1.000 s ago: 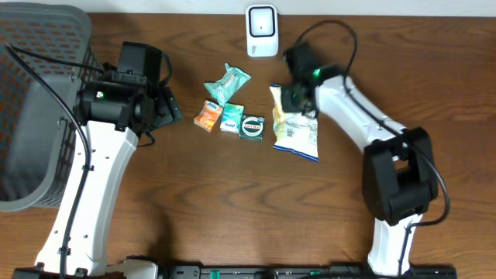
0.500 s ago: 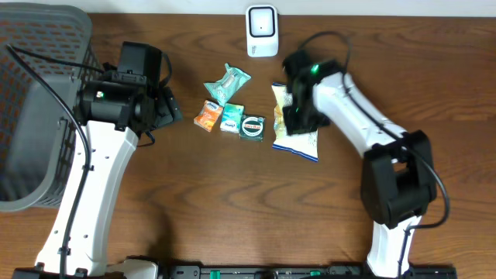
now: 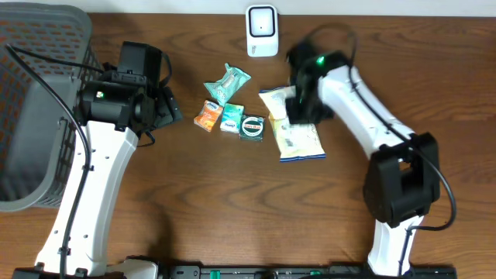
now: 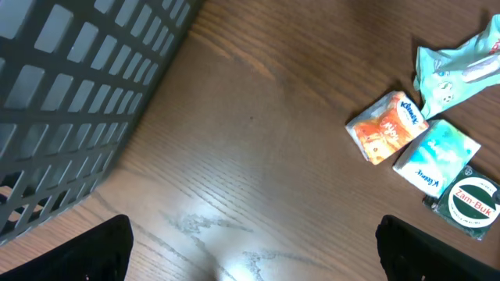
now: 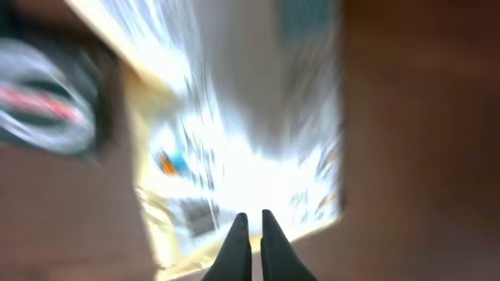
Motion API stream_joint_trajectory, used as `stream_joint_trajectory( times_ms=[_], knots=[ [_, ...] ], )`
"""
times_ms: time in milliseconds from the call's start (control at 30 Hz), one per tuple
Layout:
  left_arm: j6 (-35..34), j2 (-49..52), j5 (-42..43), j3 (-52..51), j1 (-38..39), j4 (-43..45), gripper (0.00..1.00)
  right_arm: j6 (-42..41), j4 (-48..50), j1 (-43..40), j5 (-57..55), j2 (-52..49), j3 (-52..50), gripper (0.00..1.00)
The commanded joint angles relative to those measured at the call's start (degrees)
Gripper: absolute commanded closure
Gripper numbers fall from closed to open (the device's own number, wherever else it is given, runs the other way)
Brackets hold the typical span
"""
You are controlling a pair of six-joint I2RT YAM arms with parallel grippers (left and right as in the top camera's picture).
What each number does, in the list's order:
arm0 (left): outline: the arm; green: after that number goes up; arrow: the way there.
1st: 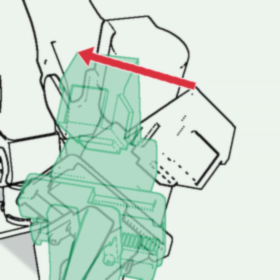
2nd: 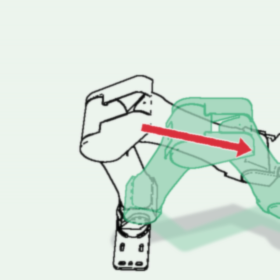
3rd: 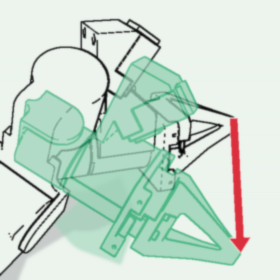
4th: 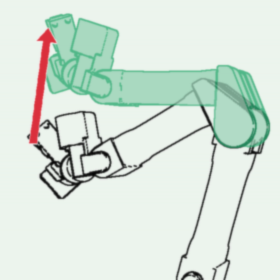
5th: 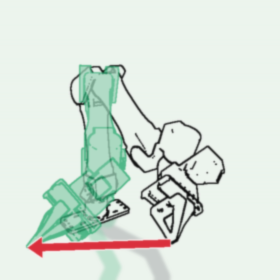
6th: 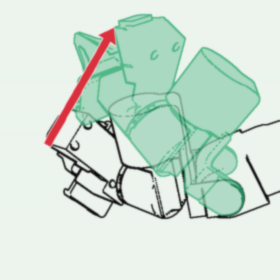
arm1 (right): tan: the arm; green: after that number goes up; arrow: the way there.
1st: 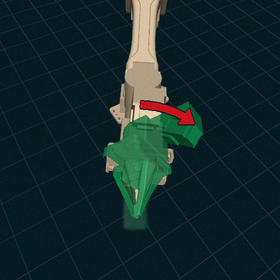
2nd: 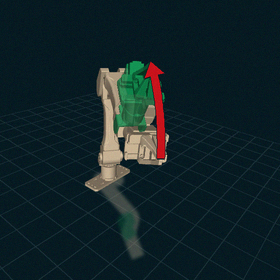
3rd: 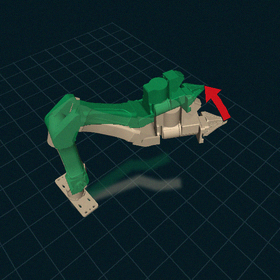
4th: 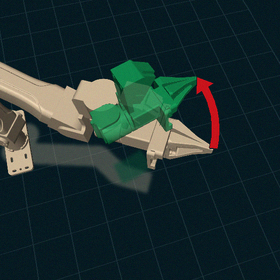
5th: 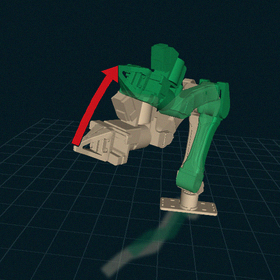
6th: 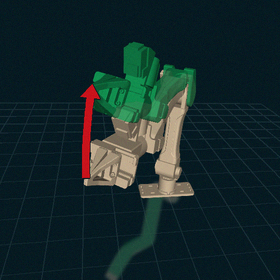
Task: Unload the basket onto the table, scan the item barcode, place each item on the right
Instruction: 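Turn the white-yellow bag over with the right gripper on the table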
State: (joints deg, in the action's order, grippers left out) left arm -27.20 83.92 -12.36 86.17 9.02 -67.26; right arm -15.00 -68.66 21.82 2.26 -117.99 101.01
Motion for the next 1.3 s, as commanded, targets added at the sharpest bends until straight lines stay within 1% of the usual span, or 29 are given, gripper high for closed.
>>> stream_joint_trajectory(
  times_ms=[0,133,200,267,300,333,467,533,567,667,733,800,867,900,933,967,1000,1067,1133,1200,1233,1267],
  knots=[
    [-0.55,0.33,-0.76,-0.07,-0.22,-0.20,0.02,1.11,3.32,-1.57,-0.57,0.79,3.63,0.95],
    [-0.55,0.33,-0.79,-0.07,-0.22,-0.20,0.02,0.94,8.85,-1.51,0.31,0.57,2.23,0.92],
    [-0.55,0.33,-0.79,-0.07,-0.22,-0.20,0.02,-0.09,12.20,-1.05,1.31,0.55,0.37,0.91],
    [-0.55,0.33,-0.79,-0.07,-0.22,-0.20,0.02,-0.66,15.23,-0.48,1.11,0.55,-1.68,0.89],
    [-0.55,0.33,-0.79,-0.07,-0.22,-0.17,0.02,-0.96,18.82,-0.04,1.11,0.55,-4.35,0.86],
    [-0.55,0.33,-0.79,-0.07,-0.22,-0.17,0.02,-1.55,20.57,0.09,1.14,0.55,-5.79,0.86],
    [-0.55,0.33,-0.79,-0.07,-0.22,-0.17,0.02,-5.77,30.71,0.46,-0.70,0.52,-16.09,0.93],
    [-0.55,0.33,-0.79,-0.07,-0.22,-0.20,0.02,-5.75,36.70,0.48,-0.07,0.52,-20.31,0.89],
    [-0.55,0.33,-0.76,-0.07,-0.22,-0.17,0.03,-5.75,37.79,0.57,-0.15,0.52,-21.03,0.89],
    [-0.55,0.33,-0.79,-0.07,-0.22,-0.17,0.03,-3.76,35.26,0.26,-2.64,1.44,-18.69,0.90],
    [-0.55,0.33,-0.79,-0.07,-0.22,-0.20,0.02,-3.76,28.41,-0.52,-5.20,3.54,-13.31,0.90],
    [-0.55,0.33,-0.76,-0.07,-0.22,-0.20,0.02,-2.91,22.32,-1.07,-5.11,5.66,-8.44,0.89],
    [-0.55,0.33,-0.76,-0.07,-0.22,-0.20,0.02,-2.75,16.92,-1.16,-5.11,7.45,-5.09,0.85],
    [-0.55,0.33,-0.76,-0.07,-0.22,-0.20,0.02,-2.16,12.09,-1.14,-5.11,8.94,-3.28,0.85],
    [-0.55,0.33,-0.79,-0.07,-0.22,-0.17,0.02,-2.08,10.03,-1.07,-5.09,9.62,-3.02,0.85],
    [-0.55,0.33,-0.79,-0.07,-0.22,-0.20,0.02,-2.10,5.09,-0.94,-5.11,10.60,-3.26,0.85],
    [-0.55,0.33,-0.76,-0.07,-0.22,-0.20,0.02,-2.10,2.71,-0.83,-5.11,10.62,-3.37,0.85],
    [-0.55,0.33,-0.76,-0.07,-0.22,-0.17,0.02,-2.12,-1.05,-0.26,-4.74,9.99,-5.25,0.89],
    [-0.55,0.33,-0.79,-0.07,-0.22,-0.20,0.02,-2.16,0.37,0.55,-3.96,9.64,-8.63,0.89],
    [-0.55,0.33,-0.76,-0.07,-0.22,-0.17,0.02,-2.49,3.89,1.42,-3.80,9.31,-13.29,0.90],
    [-0.55,0.33,-0.76,-0.07,-0.22,-0.20,0.02,-3.43,8.44,1.84,-3.85,9.11,-18.40,0.89],
    [-0.55,0.33,-0.79,-0.07,-0.22,-0.17,0.02,-3.76,9.99,1.88,-3.82,9.11,-19.93,0.89]
  ],
)
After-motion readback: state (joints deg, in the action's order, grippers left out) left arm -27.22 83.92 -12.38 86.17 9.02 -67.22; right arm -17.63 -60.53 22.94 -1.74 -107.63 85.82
